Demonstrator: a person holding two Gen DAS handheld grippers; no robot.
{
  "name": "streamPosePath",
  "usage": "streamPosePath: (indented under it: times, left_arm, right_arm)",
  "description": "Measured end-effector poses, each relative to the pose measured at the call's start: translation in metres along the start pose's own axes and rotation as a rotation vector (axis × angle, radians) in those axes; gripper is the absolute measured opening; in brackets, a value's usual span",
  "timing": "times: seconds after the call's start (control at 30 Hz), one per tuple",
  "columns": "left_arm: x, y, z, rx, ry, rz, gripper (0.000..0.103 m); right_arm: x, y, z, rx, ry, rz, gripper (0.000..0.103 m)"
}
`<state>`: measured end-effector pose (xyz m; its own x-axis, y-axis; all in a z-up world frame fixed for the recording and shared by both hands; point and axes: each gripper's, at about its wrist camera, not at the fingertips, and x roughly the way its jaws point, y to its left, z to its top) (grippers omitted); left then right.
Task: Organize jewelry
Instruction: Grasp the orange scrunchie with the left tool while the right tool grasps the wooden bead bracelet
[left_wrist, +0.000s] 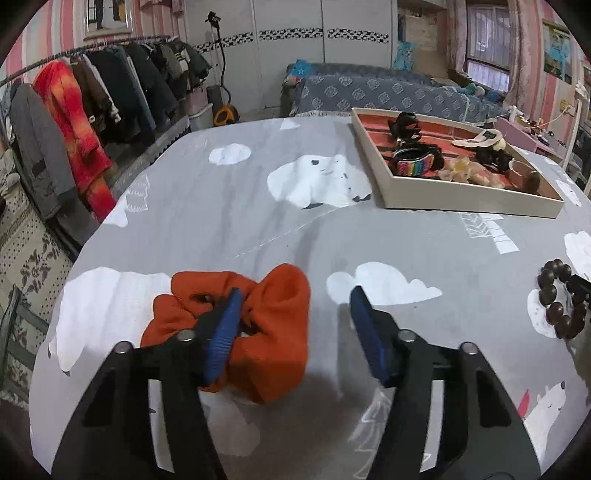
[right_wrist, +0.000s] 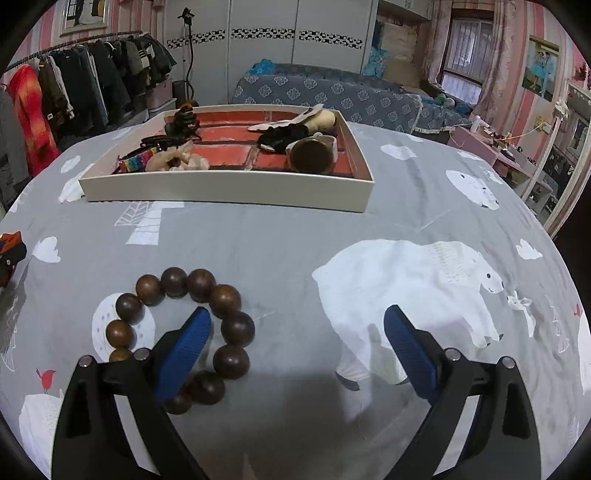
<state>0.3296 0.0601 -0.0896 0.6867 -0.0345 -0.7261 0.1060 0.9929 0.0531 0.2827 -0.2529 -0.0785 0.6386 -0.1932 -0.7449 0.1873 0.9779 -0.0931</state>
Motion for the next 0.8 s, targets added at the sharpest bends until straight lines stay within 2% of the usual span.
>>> streamPosePath:
  times: [0.07, 0.17, 0.27, 0.37, 0.47, 0.7, 0.8]
  left_arm:
    - [0.000, 0.001, 0.000, -0.003, 0.001, 0.004, 0.052]
    - [0.002, 0.004, 0.001, -0.004, 0.003, 0.018, 0.042]
    - [0.003, 0.007, 0.001, -0.007, 0.010, 0.028, 0.033]
    - [0.004, 0.013, 0.001, -0.021, 0.014, 0.025, 0.029]
    - [0.005, 0.015, 0.001, -0.031, 0.016, 0.024, 0.024]
    - [0.004, 0.013, 0.001, -0.020, 0.006, 0.037, 0.020]
    - [0.003, 0.012, 0.001, -0.018, -0.003, 0.046, 0.017]
  right_arm:
    - [0.002, 0.000, 0.000, -0.003, 0.013, 0.010, 0.080]
    - [0.006, 0.003, -0.002, -0.016, 0.032, 0.030, 0.072]
    - [0.004, 0.008, -0.003, -0.034, 0.029, 0.045, 0.060]
    - [0.003, 0.010, -0.004, -0.041, 0.030, 0.072, 0.050]
    - [0.002, 0.012, -0.004, -0.048, 0.031, 0.081, 0.046]
    - [0.002, 0.014, -0.005, -0.058, 0.033, 0.076, 0.043]
    - [0.001, 0.019, -0.005, -0.071, 0.032, 0.095, 0.028]
